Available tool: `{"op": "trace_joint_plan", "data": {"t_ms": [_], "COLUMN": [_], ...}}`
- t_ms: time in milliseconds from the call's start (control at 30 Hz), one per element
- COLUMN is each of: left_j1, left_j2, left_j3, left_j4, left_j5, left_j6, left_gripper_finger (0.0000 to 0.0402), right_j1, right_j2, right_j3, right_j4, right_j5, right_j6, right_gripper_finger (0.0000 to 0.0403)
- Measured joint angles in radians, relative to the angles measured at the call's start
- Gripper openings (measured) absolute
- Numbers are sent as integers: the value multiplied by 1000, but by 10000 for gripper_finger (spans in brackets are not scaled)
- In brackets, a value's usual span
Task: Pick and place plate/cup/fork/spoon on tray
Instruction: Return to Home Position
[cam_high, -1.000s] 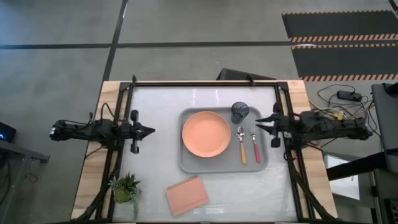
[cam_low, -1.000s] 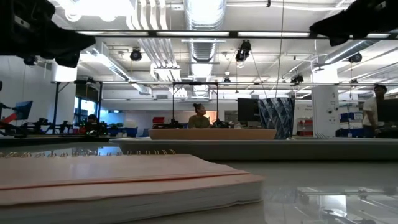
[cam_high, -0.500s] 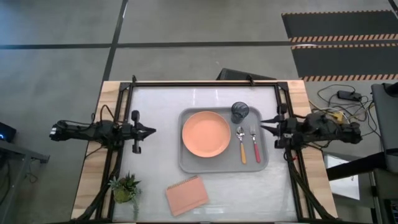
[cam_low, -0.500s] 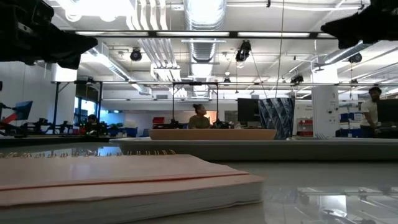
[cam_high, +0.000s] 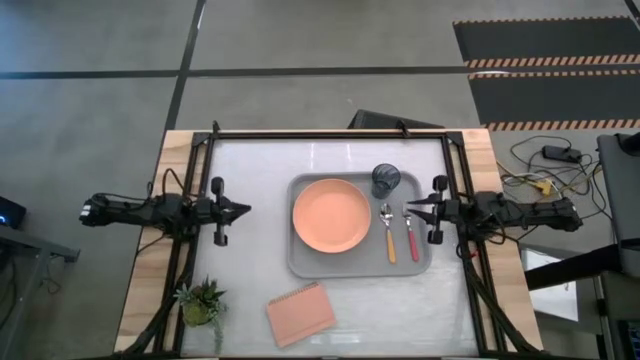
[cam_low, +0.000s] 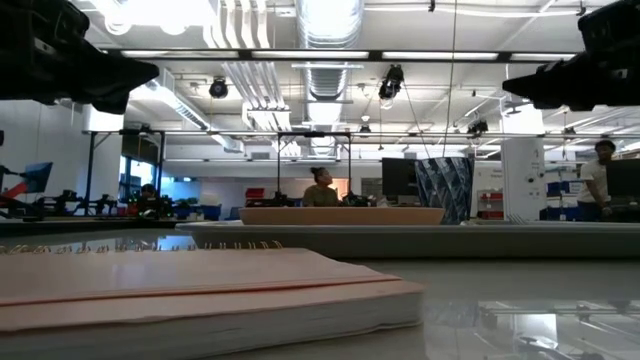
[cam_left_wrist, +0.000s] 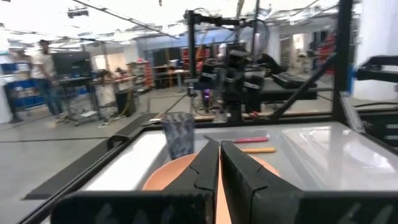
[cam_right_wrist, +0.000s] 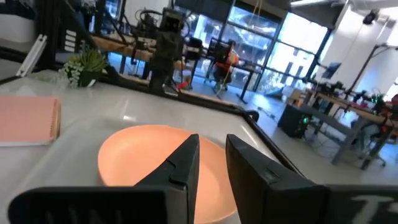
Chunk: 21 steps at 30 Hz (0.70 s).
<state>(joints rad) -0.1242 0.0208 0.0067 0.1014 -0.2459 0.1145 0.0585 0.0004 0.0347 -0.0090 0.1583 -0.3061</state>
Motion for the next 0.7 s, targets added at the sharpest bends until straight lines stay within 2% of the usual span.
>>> {"op": "trace_joint_plan", "data": {"t_ms": [233,700], "left_j1": [0,0], "left_j2": [7,25], "left_j3": [-1,-2], "left_j4": [-7,-6], "left_j5": [-21,-21], "left_j6": [1,1], "left_gripper_finger": [0,0], "right_j1": [0,0], "right_j2": [26,47], "right_j3": [-22,-23], "right_j4": [47,47], "right_j5": [-5,-2], "right_j6": [9,159], "right_gripper_finger": [70,71]}}
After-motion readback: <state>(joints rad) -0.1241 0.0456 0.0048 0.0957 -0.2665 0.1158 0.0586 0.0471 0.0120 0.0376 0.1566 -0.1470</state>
